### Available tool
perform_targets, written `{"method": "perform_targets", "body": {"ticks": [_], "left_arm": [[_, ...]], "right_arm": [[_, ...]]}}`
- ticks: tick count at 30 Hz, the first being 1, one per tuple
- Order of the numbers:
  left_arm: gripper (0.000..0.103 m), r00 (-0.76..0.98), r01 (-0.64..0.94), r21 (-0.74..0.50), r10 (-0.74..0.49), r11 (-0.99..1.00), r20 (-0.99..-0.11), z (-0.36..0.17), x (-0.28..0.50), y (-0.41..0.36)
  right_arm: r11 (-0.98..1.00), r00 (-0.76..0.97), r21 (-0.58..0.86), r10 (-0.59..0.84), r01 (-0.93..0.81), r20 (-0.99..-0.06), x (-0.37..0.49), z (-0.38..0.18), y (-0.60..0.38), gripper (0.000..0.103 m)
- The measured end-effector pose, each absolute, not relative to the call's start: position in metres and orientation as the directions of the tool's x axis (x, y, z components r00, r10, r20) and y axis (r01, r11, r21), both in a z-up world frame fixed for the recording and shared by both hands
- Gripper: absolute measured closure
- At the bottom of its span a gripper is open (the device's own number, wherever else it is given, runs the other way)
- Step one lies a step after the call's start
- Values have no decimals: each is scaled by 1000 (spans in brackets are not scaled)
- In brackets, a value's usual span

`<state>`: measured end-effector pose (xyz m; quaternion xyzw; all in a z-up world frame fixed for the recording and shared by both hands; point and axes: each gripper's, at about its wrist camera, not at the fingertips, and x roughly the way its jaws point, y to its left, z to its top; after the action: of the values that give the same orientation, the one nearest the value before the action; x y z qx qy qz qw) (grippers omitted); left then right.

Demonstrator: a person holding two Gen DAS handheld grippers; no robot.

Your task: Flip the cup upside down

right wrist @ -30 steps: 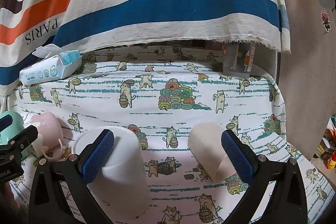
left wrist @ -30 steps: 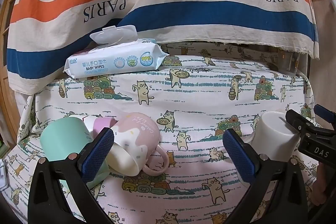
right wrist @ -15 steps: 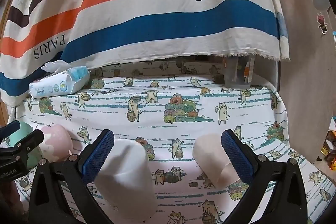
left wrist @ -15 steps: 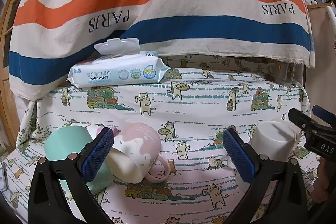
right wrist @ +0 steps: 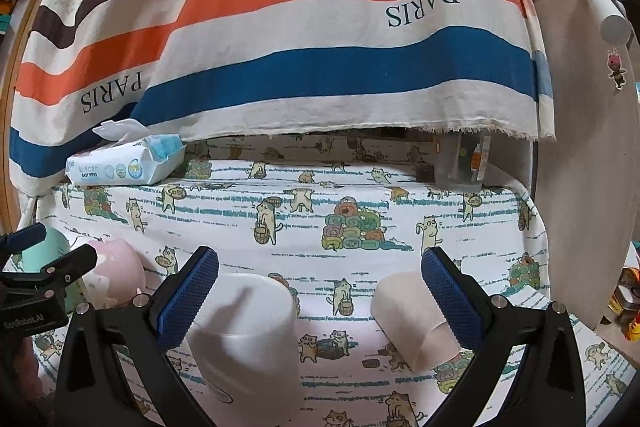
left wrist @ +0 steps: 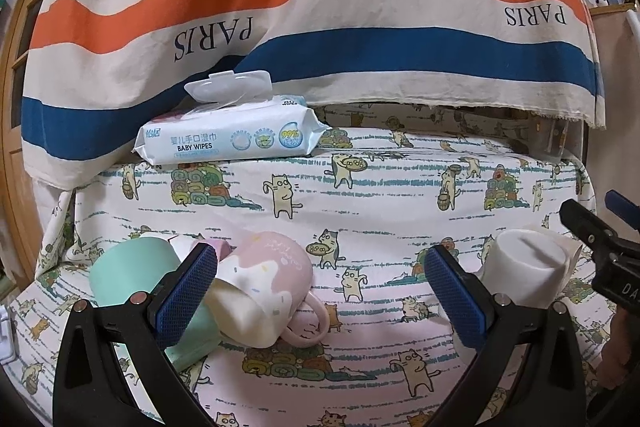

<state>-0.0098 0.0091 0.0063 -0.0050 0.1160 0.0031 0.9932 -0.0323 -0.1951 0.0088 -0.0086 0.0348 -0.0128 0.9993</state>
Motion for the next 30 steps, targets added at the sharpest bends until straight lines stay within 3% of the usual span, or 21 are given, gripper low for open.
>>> {"method": "perform_targets", "body": {"ticks": [6,30], "left_arm": [[7,974,-21,-8,19,1000,-226,6,-11,10],[3,977,-13,-5,12,1000,-214,8,-13,9]], "right_arm": [[1000,998,-17,-25,24,-61,-34,10,-195,2],[1000,998,13,-26,27,-62,-33,9,-200,2]]}}
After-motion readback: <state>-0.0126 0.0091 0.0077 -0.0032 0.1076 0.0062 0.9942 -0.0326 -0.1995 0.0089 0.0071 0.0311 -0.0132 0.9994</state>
